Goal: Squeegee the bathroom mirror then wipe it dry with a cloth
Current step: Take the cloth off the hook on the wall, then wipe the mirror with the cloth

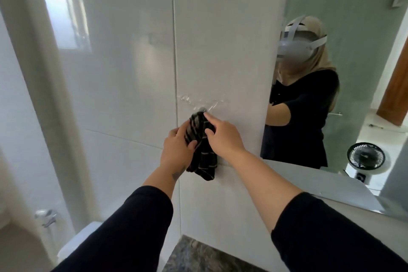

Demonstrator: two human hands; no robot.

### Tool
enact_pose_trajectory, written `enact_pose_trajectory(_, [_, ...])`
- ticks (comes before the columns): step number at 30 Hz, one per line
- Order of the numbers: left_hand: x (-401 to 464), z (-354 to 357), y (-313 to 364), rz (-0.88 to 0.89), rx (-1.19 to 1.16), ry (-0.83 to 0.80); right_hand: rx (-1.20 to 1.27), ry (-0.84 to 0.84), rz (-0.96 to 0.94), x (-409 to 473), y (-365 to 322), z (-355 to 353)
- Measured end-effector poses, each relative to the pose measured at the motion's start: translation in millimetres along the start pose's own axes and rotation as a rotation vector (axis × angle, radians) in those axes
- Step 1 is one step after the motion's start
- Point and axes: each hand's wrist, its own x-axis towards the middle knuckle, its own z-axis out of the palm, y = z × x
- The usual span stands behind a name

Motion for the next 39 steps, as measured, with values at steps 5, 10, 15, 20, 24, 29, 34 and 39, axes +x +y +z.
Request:
enact_pose_trajectory(5, [6.8, 14.9, -5.0, 0.013, -0.126, 0.008, 0.148, 0.051, -0.016, 11.1, 9.2, 21.8])
enact_pose_trajectory(10, [0.1, 5.6, 18.7, 0.062, -0.34, 0.068, 0.383, 0.101, -0.095, 2.5, 5.8, 5.4])
enact_pose_trajectory(15, [-5.6, -28.6, 84.9, 0.23, -0.451, 0.09, 0.627, 0.046, -0.234, -7.9, -18.5, -60.2])
enact_pose_trajectory(20, [-15.3, -53.2, 160.3, 0.402, -0.373, 0.042, 0.671, 0.027, -0.284, -22.6, -39.3, -139.6])
enact_pose_trajectory(24, [-11.8, -64.9, 211.4, 0.53, -0.166, 0.043, 0.682, 0.175, -0.287, -34.9, -51.9, -195.2])
enact_pose_trajectory(29, [1.9, -72.0, 257.2, 0.554, -0.149, 0.084, 0.39, 0.499, -0.294, -22.8, -61.6, -255.6])
enact_pose_trajectory(34, [29.2, -69.8, 280.1, 0.545, -0.072, 0.104, -0.068, 0.832, -0.468, 13.6, -90.8, -299.3])
enact_pose_trajectory(39, [51.3, -54.3, 291.5, 0.593, 0.009, 0.15, -0.469, 1.048, -0.451, 58.6, -130.8, -326.1])
